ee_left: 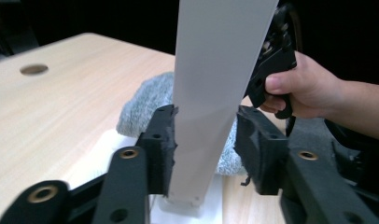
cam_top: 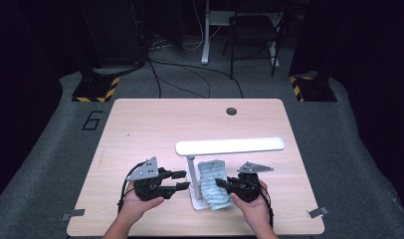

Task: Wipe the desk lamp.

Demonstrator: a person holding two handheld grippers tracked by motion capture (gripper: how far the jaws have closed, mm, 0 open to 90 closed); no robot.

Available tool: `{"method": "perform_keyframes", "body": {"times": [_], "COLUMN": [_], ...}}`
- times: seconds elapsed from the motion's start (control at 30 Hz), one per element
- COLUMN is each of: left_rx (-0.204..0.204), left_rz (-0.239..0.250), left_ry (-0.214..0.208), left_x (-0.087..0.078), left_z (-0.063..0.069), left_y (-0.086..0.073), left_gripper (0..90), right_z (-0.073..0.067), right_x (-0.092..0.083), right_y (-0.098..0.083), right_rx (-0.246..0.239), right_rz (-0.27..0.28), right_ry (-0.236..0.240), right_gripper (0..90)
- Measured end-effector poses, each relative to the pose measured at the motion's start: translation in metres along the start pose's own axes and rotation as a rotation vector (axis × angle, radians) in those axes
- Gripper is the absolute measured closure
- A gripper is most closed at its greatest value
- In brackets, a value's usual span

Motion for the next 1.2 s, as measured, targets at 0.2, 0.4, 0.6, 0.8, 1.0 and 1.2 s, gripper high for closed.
{"method": "perform_keyframes", "body": {"times": [0.2, 0.4, 0.6, 0.8, 1.0, 1.2], "left_rx": [0.020, 0.051, 0.038, 0.050, 0.028, 0.042], "left_rz": [-0.025, -0.062, -0.058, -0.074, -0.068, -0.095], "left_ry": [0.055, 0.057, 0.064, 0.068, 0.071, 0.083], "left_x": [0.004, 0.010, 0.010, 0.010, 0.008, 0.007], "left_z": [-0.002, -0.002, -0.003, -0.004, -0.005, -0.007], "left_y": [-0.005, -0.010, -0.010, -0.012, -0.012, -0.016], "left_gripper": [62.8, 61.0, 61.5, 61.0, 60.7, 59.4], "right_z": [-0.008, -0.006, -0.008, -0.011, -0.012, -0.016], "right_x": [0.020, 0.039, 0.047, 0.047, 0.048, 0.047], "right_y": [-0.014, -0.030, -0.037, -0.037, -0.035, -0.033], "right_rx": [-0.016, -0.126, -0.217, -0.205, -0.160, -0.150], "right_rz": [-0.075, -0.121, -0.117, -0.118, -0.116, -0.123], "right_ry": [-0.006, -0.142, -0.160, -0.137, -0.114, -0.083], "right_gripper": [75.3, 58.1, 67.7, 75.4, 76.8, 77.1]}}
Point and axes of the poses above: each handheld gripper's, and its own axes: x roughly forward along the jaws, y roughly out of its top, z roughly to its right, the point moved 7 cm from there along x, roughly forward along the jaws, and after that the axes turned 5 degrees about z, right-handed, at the moved point
